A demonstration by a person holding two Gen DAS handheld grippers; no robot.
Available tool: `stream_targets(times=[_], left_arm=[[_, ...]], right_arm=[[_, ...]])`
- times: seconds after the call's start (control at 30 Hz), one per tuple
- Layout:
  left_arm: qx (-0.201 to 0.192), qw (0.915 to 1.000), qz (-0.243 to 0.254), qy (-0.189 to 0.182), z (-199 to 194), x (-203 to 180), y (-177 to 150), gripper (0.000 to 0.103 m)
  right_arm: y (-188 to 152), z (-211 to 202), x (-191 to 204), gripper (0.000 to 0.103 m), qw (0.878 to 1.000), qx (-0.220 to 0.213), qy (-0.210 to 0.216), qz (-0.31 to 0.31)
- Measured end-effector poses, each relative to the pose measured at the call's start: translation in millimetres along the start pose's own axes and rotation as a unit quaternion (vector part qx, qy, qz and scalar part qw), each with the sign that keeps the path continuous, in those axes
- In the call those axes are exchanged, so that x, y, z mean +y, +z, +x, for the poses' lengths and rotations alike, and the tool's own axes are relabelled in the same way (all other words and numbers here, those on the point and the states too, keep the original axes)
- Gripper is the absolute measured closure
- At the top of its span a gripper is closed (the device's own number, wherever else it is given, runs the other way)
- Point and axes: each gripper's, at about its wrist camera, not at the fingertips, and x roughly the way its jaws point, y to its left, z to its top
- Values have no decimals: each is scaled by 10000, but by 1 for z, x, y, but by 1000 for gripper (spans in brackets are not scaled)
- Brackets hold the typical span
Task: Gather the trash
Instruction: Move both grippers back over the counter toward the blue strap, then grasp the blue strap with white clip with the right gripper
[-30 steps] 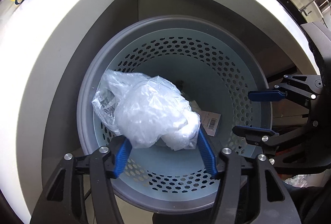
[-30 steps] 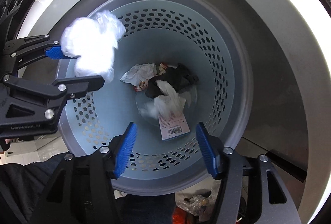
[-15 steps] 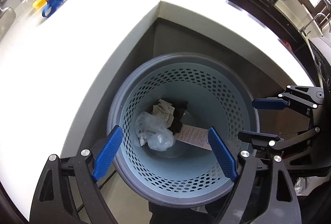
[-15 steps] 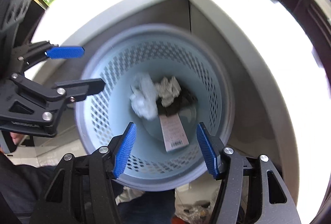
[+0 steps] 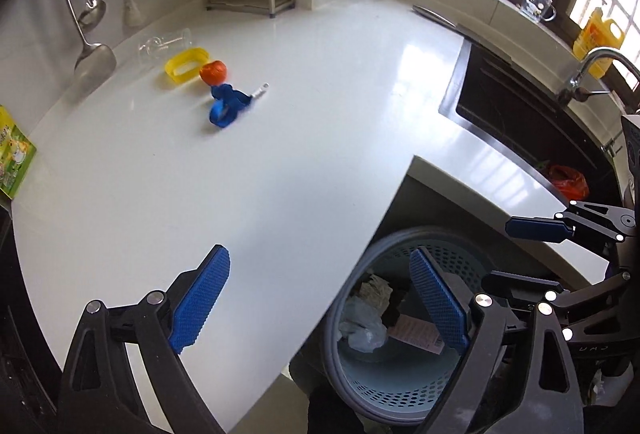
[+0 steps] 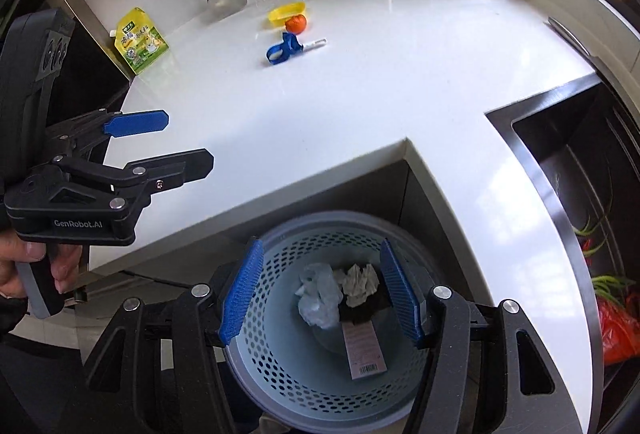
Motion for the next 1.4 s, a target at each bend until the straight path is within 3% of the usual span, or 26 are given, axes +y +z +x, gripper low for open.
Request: stream_targets(times=[0.27,0.5,0.8,1.07,1.27,1.4], left_arm=[[-237,9987,-285,356,-11,55,19,11],[-374,9952,-656,619,-17,108,25,9],[-314,9912,-1033,760,-17,166,21,9],[-205,9899,-1207,720,0,199,27,9],[-171,9900,-1242,639,14,211,41,9],[-171,9907,-1219,580,24,212,56,9]], right_arm=[[54,12,19,42,9995,-172,47,-246],[103,46,44,37,9991,-279,140,-280],[173,96,58,35,9987,-373,-89,-342],[217,151,56,35,9971,-100,-437,-616],[233,192,58,35,9922,350,-679,-986],[232,205,60,55,9870,454,-866,-1274]])
